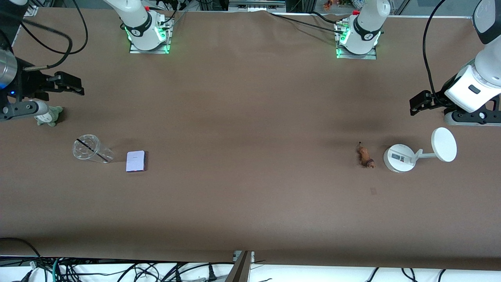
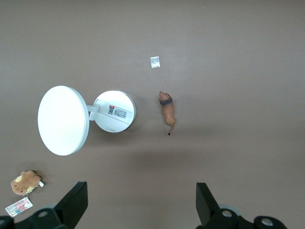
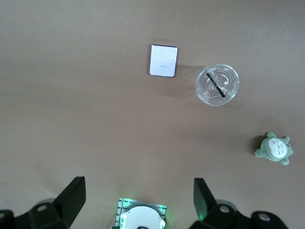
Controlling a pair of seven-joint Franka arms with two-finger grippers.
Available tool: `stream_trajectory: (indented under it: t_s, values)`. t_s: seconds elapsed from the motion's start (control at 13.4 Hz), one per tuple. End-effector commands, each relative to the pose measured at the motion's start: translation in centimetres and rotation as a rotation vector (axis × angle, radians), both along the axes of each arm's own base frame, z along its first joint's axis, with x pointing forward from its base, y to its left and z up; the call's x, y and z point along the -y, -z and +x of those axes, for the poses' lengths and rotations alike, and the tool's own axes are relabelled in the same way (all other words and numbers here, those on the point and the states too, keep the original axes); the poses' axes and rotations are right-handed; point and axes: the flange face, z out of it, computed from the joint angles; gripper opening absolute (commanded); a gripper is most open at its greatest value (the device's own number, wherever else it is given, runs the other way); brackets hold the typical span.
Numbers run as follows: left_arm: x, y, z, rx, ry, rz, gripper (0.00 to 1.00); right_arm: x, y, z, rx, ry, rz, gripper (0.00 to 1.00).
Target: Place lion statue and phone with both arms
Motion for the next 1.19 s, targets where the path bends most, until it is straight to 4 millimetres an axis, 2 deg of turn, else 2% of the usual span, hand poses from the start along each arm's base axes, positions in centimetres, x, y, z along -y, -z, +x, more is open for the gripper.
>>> stream_trajectory:
  t_s: [0.0, 0.15, 0.22, 1.12]
  values:
    - [0.2, -0.3, -0.3, -0.004, -0.006, -0.022, 1.0, 2.4, 0.6, -3.4, 0.043, 0.03, -0.003, 1.0]
    - [0.2, -0.3, -0.3, -0.004, -0.006, -0.022, 1.0, 3.3, 0.5, -4.9, 0.042, 0.063, -0.005, 1.0]
    - [0.2, -0.3, -0.3, -0.004, -0.005, -0.022, 1.0, 3.7, 0.8, -5.0, 0.049, 0.06, -0.004, 1.0]
    - [0.5, -0.4, -0.2, 0.0, 0.005, -0.02, 1.0, 3.2, 1.9, -4.0, 0.031, 0.039, 0.001, 1.0]
